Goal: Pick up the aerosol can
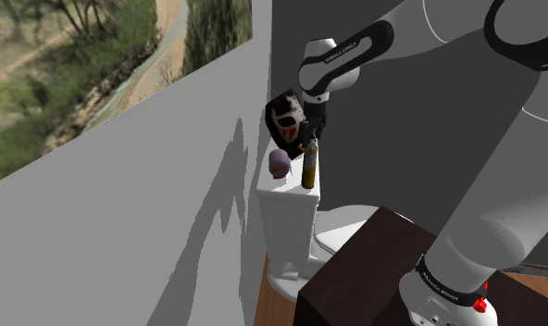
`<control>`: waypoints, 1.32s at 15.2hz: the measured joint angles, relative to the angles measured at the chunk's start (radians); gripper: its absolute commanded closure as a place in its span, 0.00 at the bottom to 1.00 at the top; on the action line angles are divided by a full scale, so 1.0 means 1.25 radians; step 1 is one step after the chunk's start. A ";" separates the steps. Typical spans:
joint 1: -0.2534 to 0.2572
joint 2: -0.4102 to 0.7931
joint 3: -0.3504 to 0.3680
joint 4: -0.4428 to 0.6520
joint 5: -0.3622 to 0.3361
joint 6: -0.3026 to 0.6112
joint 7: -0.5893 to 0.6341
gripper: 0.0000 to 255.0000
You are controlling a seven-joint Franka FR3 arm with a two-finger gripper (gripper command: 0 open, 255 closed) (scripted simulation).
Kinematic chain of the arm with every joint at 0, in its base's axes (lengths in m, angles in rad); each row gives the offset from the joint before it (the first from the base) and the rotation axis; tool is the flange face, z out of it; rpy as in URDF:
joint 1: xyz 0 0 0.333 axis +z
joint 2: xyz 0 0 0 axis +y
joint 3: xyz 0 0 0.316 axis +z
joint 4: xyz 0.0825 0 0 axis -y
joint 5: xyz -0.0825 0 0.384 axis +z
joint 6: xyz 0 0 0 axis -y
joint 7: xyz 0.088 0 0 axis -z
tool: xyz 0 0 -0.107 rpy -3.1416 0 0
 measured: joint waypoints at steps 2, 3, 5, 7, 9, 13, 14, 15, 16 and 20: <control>0.000 0.009 0.000 -0.011 0.001 0.019 -0.001 0.00; 0.000 0.020 0.000 -0.014 0.003 0.033 0.000 0.00; 0.000 0.024 0.000 -0.020 0.003 0.044 -0.001 1.00; 0.000 0.026 0.000 -0.020 0.004 0.046 -0.001 1.00; 0.000 0.026 0.000 -0.020 0.004 0.047 -0.002 1.00; 0.000 0.025 0.000 -0.020 0.004 0.048 -0.001 1.00; 0.000 0.025 0.000 -0.020 0.004 0.048 -0.001 1.00; 0.000 0.025 0.000 -0.021 0.004 0.048 -0.001 1.00; 0.000 0.022 0.000 -0.020 0.003 0.043 -0.001 1.00; 0.000 0.004 0.000 -0.002 0.001 0.006 0.000 1.00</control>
